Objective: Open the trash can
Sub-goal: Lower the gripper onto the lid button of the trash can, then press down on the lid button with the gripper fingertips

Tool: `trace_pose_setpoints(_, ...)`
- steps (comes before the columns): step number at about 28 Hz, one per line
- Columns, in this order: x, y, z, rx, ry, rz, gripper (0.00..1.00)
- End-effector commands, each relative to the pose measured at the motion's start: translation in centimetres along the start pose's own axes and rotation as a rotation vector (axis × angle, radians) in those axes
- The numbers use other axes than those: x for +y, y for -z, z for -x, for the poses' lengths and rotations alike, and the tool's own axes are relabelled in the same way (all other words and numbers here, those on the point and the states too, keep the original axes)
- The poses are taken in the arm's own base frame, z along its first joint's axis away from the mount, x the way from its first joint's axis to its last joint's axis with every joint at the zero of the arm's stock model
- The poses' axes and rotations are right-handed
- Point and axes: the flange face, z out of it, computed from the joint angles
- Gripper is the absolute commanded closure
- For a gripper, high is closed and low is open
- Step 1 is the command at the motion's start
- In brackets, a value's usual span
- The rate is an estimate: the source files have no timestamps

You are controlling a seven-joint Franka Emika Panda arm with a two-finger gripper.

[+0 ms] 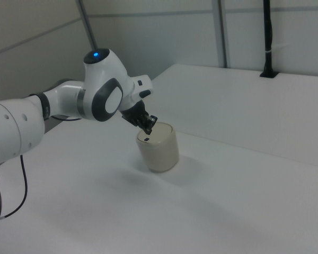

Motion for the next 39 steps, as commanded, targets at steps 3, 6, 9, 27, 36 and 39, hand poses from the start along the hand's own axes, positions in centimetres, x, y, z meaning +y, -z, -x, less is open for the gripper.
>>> trace_pose_setpoints(3,-2.3,-2.5,-0.3,0.08,-0.004,-0.027,1.0)
trace_pose_setpoints(6,-3.2,-3.4,-0.3,0.1,0.011,-0.032,1.0)
trace_pose_setpoints(9,-3.8,-4.0,-0.3,0.106,0.02,-0.035,1.0)
trace_pose_setpoints(27,-3.6,-6.6,0.4,0.088,0.026,-0.026,1.0)
trace_pose_setpoints(36,-3.9,-9.2,1.3,0.049,0.045,-0.011,1.0)
trace_pose_setpoints(39,-3.9,-9.1,1.3,0.048,0.045,-0.01,1.0)
